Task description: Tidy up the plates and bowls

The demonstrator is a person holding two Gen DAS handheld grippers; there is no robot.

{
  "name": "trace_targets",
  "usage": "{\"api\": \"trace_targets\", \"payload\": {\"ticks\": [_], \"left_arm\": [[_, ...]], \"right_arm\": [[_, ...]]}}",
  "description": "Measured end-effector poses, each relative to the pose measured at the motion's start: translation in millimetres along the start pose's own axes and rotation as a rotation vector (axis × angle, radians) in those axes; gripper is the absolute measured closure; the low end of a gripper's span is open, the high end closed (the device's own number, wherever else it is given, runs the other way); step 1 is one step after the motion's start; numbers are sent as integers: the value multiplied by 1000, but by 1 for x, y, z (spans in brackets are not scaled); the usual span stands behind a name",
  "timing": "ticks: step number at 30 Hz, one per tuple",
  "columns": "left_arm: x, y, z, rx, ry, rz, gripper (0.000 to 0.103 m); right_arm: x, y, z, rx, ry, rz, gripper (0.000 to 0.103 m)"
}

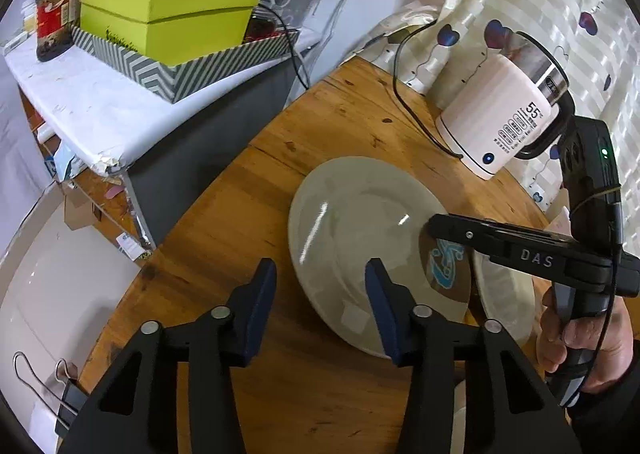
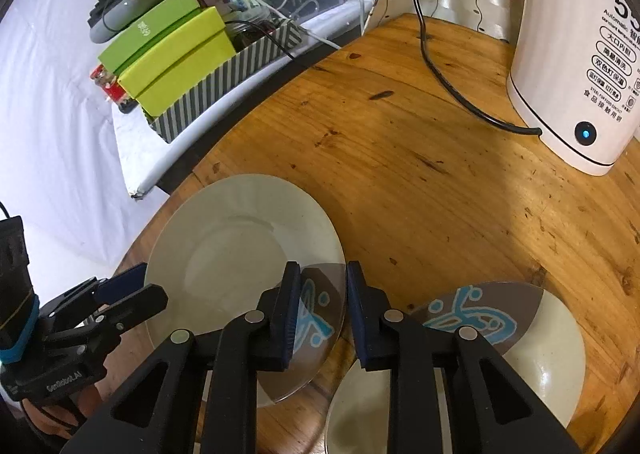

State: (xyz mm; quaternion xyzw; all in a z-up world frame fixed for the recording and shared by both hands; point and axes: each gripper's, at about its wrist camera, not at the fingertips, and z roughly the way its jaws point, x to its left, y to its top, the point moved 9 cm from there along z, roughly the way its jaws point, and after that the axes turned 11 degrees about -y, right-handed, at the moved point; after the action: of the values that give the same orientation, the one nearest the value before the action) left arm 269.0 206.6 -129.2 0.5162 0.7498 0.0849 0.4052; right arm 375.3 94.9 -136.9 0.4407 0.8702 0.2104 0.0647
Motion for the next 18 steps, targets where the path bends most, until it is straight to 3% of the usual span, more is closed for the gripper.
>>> {"api": "trace_targets", "payload": {"ticks": [7,18], "left_arm": [[0,2,-1,-7,3,9,66],[-1,2,-3,-14,-3,13,66]], "right_arm": [[-1,2,2,-4,-2,13,81],[-2,2,1,-2,1,27,81]]}}
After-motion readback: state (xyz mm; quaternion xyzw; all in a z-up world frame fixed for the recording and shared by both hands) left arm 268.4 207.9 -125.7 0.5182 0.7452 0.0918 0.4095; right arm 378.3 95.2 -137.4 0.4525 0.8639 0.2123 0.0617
